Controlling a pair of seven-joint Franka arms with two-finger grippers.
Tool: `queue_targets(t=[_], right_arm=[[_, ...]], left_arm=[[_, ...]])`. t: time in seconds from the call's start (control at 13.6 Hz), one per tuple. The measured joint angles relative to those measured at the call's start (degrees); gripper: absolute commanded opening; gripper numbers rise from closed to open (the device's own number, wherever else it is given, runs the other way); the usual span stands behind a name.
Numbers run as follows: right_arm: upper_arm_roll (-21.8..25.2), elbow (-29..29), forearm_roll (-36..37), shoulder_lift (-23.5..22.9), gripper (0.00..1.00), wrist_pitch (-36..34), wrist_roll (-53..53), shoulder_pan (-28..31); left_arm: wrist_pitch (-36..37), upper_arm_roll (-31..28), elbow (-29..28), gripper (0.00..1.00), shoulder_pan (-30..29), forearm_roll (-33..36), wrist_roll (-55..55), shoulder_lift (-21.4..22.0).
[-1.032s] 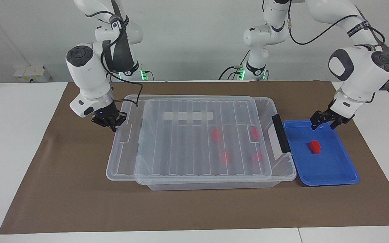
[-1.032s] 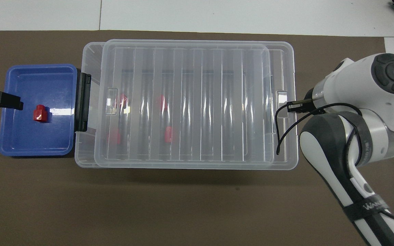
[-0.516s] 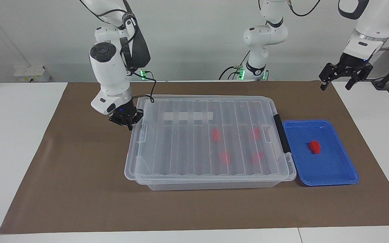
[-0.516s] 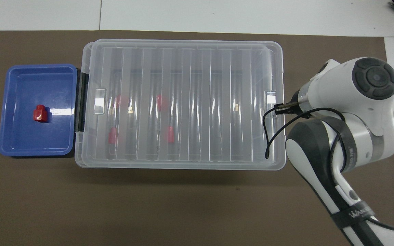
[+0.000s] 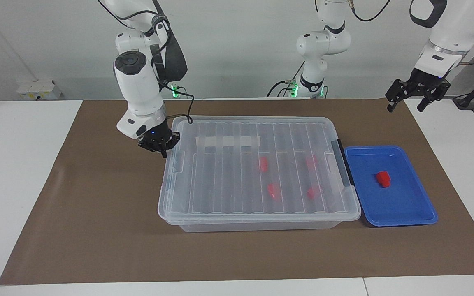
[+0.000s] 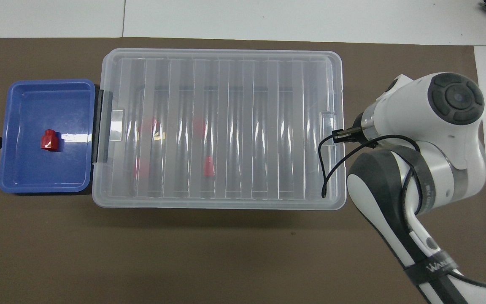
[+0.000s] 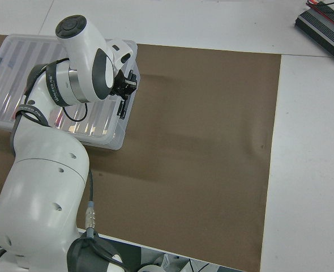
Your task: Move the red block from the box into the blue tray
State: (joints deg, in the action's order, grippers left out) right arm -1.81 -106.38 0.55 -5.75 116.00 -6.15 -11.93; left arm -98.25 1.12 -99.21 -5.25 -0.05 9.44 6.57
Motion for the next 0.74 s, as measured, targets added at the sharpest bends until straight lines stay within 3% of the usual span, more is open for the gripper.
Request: queue_targets(t=[0.15, 0.22, 0.29, 0.37, 0.74], right_arm=[[0.3, 0.2, 0.0, 0.5, 0.03, 0.0, -0.4, 1.0], [0.4, 0.2, 0.0, 1.1, 0.63, -0.3, -0.5, 2.0], [0.5, 0.2, -0.1, 2.0, 0.89, -1.4, -0.5, 3.4], [0.6, 0.3, -0.1, 3.1, 0.97, -2.9, -0.5, 4.8], [1.0, 3.9, -0.1, 8.3, 0.98, -12.4, -5.0, 8.8]], left_arm=[[0.0, 0.6, 0.4, 1.00, 0.5, 0.0, 0.0, 0.0], [0.2, 1.1, 1.0, 1.00, 0.5, 0.0, 0.0, 0.0], [1.0, 1.4, 2.1, 1.00, 0.6, 0.0, 0.0, -0.1], [2.1, 1.5, 3.6, 1.00, 0.6, 0.0, 0.0, -0.3], [6.1, 1.9, 9.3, 1.00, 1.2, 0.0, 0.0, -6.5]])
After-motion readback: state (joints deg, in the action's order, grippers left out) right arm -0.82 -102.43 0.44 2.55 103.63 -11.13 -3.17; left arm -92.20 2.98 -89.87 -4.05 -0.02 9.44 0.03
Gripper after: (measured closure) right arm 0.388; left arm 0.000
